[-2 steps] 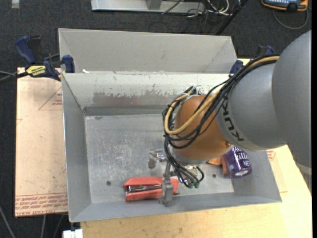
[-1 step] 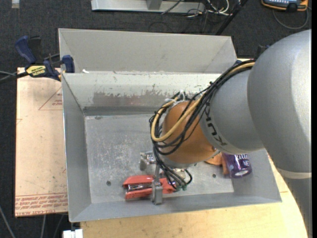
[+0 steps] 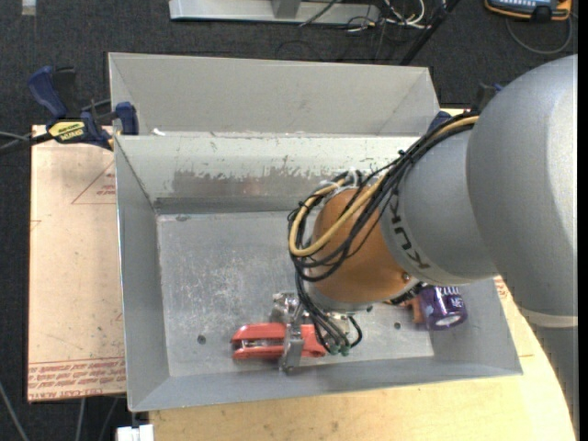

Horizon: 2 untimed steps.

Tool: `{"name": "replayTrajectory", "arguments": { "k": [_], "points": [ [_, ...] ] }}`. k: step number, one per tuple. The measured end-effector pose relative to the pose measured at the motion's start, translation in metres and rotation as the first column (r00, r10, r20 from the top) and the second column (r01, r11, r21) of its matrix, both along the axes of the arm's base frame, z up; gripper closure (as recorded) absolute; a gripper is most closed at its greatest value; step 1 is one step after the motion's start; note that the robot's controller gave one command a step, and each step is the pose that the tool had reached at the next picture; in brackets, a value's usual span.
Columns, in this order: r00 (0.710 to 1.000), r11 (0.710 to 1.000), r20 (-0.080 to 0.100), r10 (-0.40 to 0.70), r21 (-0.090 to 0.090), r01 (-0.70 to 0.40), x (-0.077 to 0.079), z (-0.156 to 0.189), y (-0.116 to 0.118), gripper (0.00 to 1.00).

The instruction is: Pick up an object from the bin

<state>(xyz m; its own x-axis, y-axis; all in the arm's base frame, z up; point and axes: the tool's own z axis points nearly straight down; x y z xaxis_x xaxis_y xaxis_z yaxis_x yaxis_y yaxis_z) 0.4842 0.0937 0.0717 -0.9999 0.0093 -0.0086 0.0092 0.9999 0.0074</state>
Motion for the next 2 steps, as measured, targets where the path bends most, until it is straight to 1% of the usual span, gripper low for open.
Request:
{"name": "replayTrajectory", "arguments": {
  "k": [2],
  "points": [
    [1.0,1.0,-0.001,0.0,0.0,0.0,-0.0008,0.0042,-0.0001,1.0]
  ]
}}
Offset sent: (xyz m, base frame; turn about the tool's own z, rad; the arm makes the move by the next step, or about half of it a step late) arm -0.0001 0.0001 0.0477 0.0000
